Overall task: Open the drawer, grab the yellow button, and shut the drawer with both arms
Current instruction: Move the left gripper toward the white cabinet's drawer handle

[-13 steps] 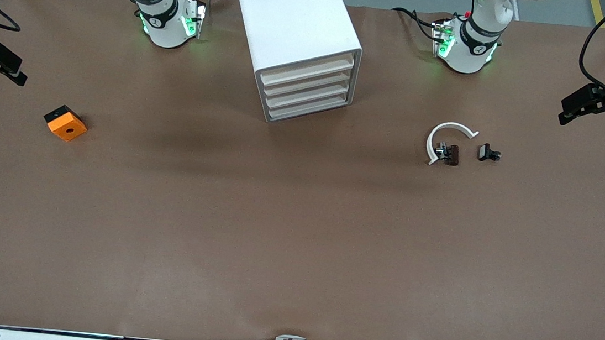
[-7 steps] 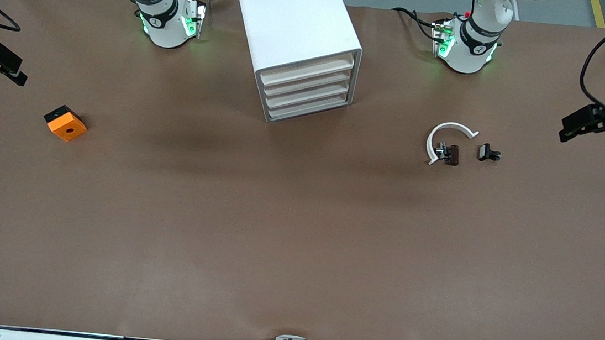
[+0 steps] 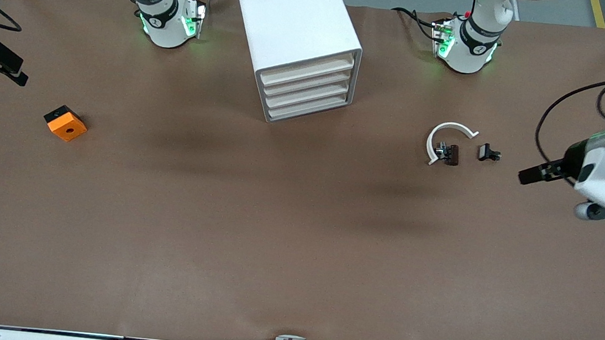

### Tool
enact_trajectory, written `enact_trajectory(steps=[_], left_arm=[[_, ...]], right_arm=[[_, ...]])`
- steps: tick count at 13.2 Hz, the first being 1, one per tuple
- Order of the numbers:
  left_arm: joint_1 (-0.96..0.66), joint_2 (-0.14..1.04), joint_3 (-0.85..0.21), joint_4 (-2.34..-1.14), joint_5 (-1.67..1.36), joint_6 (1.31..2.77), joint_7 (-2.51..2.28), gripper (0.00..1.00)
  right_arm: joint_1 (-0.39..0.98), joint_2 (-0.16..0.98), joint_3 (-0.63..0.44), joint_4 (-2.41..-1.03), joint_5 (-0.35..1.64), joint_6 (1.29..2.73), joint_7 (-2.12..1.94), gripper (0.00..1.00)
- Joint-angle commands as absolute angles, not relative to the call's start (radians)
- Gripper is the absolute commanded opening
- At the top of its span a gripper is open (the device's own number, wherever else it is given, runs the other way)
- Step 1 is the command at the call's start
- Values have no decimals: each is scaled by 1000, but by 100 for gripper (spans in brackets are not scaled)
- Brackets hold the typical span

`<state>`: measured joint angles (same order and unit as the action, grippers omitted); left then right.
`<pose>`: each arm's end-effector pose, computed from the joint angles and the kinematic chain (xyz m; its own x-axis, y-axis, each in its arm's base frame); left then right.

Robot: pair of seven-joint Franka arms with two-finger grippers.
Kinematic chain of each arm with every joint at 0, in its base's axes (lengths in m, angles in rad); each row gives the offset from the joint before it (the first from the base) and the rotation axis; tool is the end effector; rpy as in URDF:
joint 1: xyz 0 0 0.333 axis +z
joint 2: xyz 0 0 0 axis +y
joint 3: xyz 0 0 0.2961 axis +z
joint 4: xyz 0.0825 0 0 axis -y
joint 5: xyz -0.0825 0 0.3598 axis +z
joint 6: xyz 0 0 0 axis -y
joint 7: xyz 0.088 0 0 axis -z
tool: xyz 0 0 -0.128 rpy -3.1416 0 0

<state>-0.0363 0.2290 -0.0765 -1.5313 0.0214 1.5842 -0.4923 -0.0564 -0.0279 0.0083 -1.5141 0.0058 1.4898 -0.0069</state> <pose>0.5776 -0.0591 0.4748 0.9162 0.3707 -0.1521 0.3614 -0.9285 -0.0857 0.5137 -0.0239 0.6162 0.9992 -0.0407 0.0036 -0.0407 -0.9992 -0.0055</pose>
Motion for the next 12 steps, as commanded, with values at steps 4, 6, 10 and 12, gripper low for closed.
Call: enact_trajectory(steps=[4,6,10,12], left_arm=[[-211,409,-77,-1454,25,1580,-1117,100],[-285,475,-78,-1448,23,1582,-1414,100],[-351,574,-80,-1434,-240,1574,-1666,100],[-351,609,-80,-1437,-424,1516,-1721,100]], right_arm=[[-49,-18,25,-1502,-2,1476,-9,100],[-22,-12,25,-1502,-2,1477,-2,100],[37,11,25,-1502,-3,1486,0,100],[55,21,25,-1502,-5,1489,0,100]])
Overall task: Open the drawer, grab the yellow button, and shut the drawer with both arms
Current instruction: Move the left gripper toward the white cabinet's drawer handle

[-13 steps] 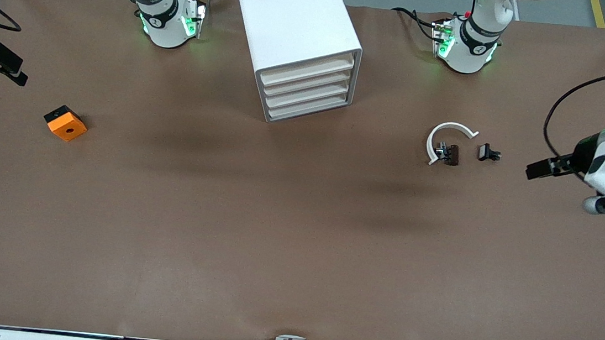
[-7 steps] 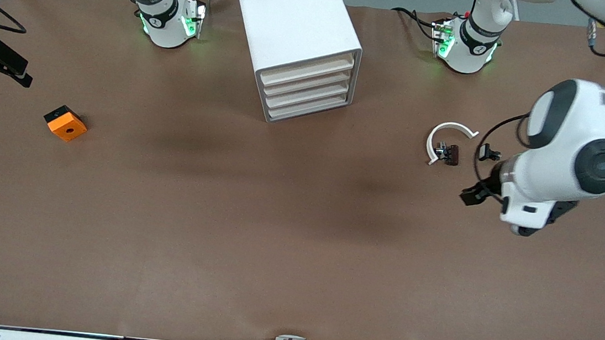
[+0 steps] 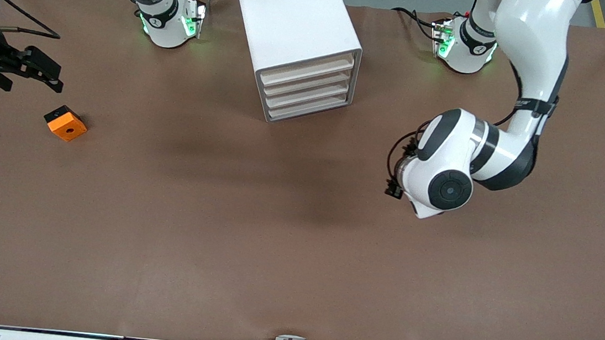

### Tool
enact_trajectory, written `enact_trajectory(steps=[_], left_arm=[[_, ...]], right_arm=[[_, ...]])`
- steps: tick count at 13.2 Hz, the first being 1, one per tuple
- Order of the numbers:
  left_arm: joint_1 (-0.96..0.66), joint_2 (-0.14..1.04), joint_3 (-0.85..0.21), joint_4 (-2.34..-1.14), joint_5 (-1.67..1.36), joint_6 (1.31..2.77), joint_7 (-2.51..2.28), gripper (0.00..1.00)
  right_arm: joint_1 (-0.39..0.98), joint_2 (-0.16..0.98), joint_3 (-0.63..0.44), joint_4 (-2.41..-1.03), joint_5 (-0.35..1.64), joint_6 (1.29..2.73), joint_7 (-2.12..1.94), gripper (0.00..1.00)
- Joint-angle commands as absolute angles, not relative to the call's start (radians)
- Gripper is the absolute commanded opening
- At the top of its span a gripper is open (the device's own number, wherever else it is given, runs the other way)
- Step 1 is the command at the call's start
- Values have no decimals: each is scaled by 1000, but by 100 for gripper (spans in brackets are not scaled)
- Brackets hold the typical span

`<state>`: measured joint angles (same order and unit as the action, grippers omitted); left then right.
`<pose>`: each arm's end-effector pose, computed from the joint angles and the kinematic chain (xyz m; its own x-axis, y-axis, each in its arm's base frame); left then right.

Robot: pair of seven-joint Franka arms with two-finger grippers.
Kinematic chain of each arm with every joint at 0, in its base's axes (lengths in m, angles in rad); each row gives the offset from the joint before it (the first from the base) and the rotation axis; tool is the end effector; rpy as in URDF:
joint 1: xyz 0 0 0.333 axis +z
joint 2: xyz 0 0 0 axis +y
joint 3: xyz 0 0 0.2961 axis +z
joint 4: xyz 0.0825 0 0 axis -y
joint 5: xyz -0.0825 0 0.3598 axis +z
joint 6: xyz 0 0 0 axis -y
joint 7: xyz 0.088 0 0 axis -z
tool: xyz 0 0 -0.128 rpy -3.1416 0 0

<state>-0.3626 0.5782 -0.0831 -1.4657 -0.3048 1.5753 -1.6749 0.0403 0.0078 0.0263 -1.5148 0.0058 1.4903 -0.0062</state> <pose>0.5392 -0.2927 0.2994 0.1854 0.9471 -0.2619 0.8265 -0.2945 -0.4798 0.5228 0.0356 0.5974 0.9968 0.0732 -0.0323 0.0730 -0.9973 -0.0062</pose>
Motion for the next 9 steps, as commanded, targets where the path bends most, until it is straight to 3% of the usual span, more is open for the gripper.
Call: enact_trajectory(steps=[1,7,9], left_arm=[[-353,624,-80,-1437,-504,1493,-1755,100],[-436,744,-83,-1439,-849,1463,-2112,100],[-468,781,-86,-1437,-920,1463,-2224,94]], right_arm=[[69,29,25,-1502,-6,1489,0,100],[118,63,25,-1500,-15,1496,0,100],[120,72,25,-1500,-14,1497,-2,100]])
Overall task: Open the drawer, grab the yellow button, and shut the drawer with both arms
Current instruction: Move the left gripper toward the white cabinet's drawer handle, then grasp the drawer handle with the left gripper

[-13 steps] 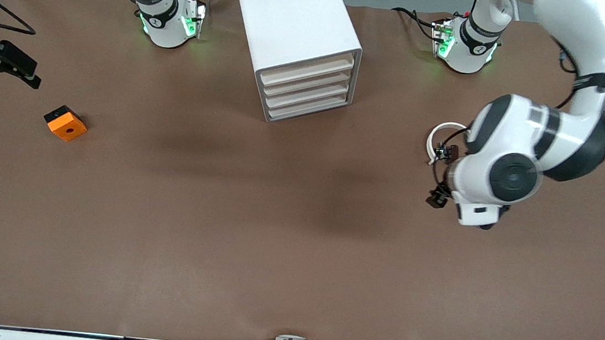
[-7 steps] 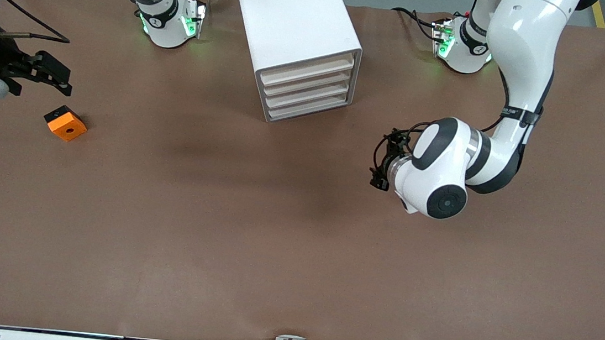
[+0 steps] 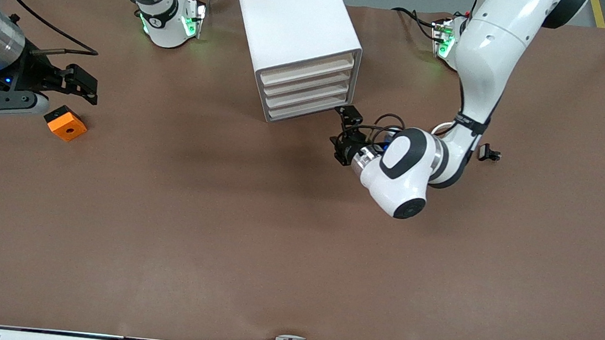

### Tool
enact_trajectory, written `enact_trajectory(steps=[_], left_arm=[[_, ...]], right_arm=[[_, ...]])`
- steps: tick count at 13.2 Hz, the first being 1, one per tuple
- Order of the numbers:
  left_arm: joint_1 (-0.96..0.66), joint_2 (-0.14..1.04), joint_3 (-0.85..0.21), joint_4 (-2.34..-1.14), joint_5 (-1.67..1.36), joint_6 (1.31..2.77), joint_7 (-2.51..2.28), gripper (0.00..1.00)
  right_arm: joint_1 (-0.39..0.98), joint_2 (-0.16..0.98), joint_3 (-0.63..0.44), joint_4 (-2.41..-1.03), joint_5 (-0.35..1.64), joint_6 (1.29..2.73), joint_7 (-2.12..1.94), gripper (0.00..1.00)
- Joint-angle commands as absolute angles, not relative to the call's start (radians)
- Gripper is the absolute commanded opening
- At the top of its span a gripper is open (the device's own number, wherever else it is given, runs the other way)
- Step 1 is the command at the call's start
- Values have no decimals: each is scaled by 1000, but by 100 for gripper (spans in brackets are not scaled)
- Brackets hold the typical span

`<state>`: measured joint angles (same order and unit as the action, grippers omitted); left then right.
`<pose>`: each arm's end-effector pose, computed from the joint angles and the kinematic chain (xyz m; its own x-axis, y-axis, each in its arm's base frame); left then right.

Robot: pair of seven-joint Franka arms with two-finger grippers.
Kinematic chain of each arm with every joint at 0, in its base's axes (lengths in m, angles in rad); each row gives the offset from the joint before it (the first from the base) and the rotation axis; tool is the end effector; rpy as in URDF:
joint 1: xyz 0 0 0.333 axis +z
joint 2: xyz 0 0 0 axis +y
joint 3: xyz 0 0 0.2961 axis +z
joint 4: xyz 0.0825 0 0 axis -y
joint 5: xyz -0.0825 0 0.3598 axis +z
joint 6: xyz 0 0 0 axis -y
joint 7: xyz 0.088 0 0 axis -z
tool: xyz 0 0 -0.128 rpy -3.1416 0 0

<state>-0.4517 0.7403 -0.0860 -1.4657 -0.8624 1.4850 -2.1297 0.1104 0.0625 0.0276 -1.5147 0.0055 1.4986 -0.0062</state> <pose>0.4766 -0.3942 0.2399 -0.4038 0.8890 -0.2161 0.4787 0.0040 -0.8780 0.5337 0.0744 0.5691 0.9865 0.1438 -0.0784 0.1436 -0.9896 -0.0077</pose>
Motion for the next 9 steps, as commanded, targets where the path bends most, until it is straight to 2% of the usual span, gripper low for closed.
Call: enact_trajectory(steps=[1,6,8,9], left_arm=[[-477,796,-89,-1439,-952,1462,-2276,89],[-526,801,-100,-1437,-1023,1373,-2398,85],[-546,801,-100,-1437,-1025,1341,-2399,73],[-561,802,-100,-1437,-1025,1335,-2401,72]], right_arm=[[120,72,25,-1500,-15,1503,-2,100],[115,81,25,-1500,-15,1505,-2,100],[113,81,25,-1500,-15,1505,-2,100],[114,81,25,-1500,-15,1505,-2,100]])
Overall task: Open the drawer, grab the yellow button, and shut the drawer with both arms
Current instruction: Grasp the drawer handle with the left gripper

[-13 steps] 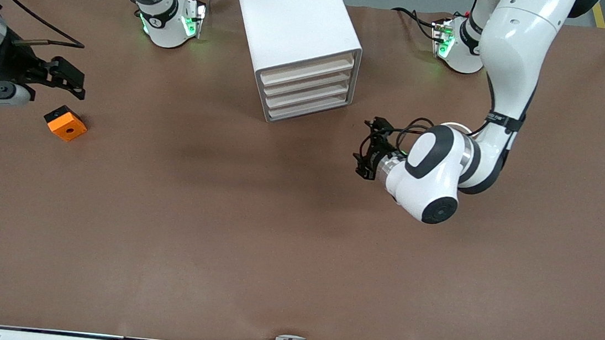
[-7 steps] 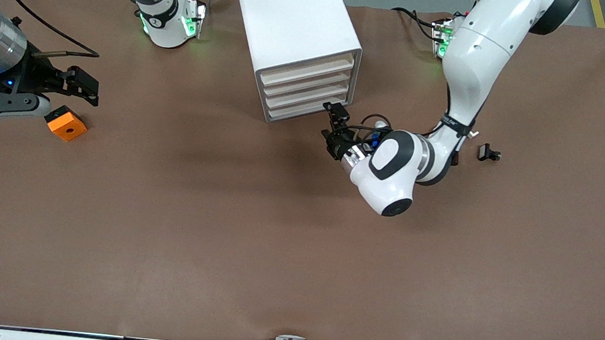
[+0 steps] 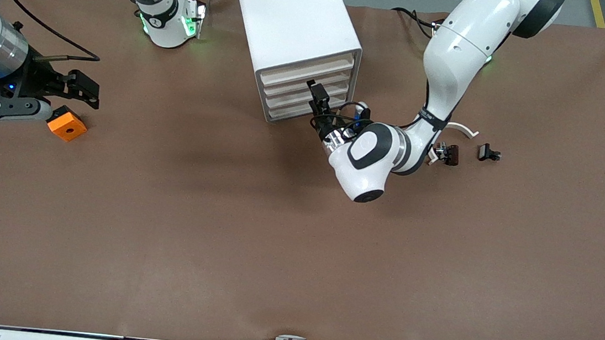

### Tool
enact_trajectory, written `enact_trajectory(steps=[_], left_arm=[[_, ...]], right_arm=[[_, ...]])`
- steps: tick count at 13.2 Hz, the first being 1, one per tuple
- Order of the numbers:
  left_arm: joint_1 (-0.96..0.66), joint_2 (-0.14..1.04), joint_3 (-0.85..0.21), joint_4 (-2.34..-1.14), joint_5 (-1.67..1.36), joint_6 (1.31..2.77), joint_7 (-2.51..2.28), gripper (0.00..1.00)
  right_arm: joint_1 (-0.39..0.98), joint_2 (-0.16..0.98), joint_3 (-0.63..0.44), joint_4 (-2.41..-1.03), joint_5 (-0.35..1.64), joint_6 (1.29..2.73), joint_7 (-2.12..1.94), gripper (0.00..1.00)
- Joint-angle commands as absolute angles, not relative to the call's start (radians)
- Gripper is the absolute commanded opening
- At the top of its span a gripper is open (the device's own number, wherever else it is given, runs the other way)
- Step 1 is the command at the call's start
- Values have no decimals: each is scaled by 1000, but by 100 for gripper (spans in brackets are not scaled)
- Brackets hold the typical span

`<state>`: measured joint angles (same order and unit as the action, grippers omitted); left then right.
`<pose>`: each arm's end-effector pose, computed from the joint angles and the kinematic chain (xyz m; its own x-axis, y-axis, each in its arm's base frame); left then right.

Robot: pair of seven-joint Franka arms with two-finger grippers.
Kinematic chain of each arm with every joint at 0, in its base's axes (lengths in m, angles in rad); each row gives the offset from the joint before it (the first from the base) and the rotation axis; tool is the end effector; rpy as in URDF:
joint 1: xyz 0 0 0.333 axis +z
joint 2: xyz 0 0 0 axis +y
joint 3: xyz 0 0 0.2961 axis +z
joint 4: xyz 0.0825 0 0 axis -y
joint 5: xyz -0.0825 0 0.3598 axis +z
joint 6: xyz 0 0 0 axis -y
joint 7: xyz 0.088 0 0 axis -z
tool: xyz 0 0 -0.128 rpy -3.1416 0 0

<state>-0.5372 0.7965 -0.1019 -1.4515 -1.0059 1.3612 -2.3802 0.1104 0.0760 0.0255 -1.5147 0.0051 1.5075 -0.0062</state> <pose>0.4186 -0.4487 0.2334 -0.4258 0.9047 0.0139 0.1916 0.1051 -0.9758 0.5381 0.0738 0.5624 0.9864 0.1416 -0.0830 0.1414 -0.9899 -0.0075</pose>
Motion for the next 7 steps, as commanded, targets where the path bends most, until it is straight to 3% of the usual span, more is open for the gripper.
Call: enact_trajectory(steps=[1,2,5,7], left_arm=[[-572,802,-100,-1439,-1025,1332,-2405,71],[-584,804,-100,-1439,-1025,1319,-2414,62],[-606,802,-100,-1437,-1025,1292,-2421,52],[-606,804,-100,-1439,-1023,1292,-2419,34]], right_arm=[[112,83,25,-1500,-14,1505,-2,100],[110,83,25,-1500,-14,1505,-2,100],[104,81,25,-1500,-5,1505,2,100],[103,81,23,-1500,-2,1503,2,100]])
